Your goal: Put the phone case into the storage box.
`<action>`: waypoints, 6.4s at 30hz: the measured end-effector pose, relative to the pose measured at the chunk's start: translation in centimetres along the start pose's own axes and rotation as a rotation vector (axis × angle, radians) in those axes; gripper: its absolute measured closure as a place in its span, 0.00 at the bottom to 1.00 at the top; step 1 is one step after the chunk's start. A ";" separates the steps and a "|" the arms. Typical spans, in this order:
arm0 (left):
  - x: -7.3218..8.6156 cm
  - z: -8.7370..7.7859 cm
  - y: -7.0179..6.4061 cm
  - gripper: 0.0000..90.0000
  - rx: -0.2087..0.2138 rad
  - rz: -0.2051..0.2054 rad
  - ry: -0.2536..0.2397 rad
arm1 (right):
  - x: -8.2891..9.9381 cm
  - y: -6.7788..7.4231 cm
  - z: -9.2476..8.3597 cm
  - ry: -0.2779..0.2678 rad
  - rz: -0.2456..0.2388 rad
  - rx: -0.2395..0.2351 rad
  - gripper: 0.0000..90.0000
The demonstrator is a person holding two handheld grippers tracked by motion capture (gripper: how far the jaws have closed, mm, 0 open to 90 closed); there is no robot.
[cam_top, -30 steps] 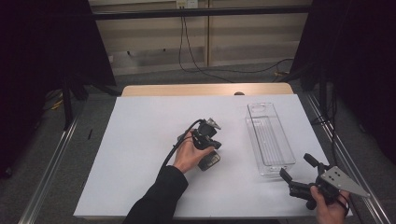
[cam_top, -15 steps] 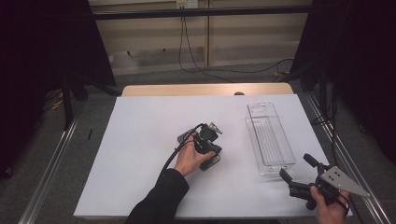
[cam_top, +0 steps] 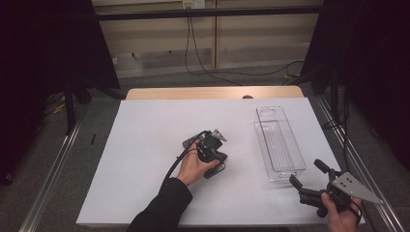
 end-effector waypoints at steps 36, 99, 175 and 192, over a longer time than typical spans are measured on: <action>3.2 -1.8 -1.6 1.00 0.006 -0.003 -0.029 | 0.0 0.1 0.0 0.001 -0.001 -0.002 0.00; 8.6 -5.9 -0.5 1.00 -0.001 -0.067 -0.064 | 0.1 0.2 0.1 0.010 -0.011 0.000 0.00; 9.9 -12.9 -0.6 0.09 -0.172 -0.090 -0.387 | 0.0 0.3 0.1 0.010 -0.015 -0.017 0.00; 10.8 -14.0 2.6 0.04 -0.247 -0.213 -0.358 | 0.0 0.3 0.1 0.011 -0.016 -0.013 0.00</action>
Point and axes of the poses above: each handheld gripper's, and its own axes: z roughly forward along the jaws, x roughly out of its underside, y roughly to its left, the point moved 3 cm from there along z, roughly forward along the jaws
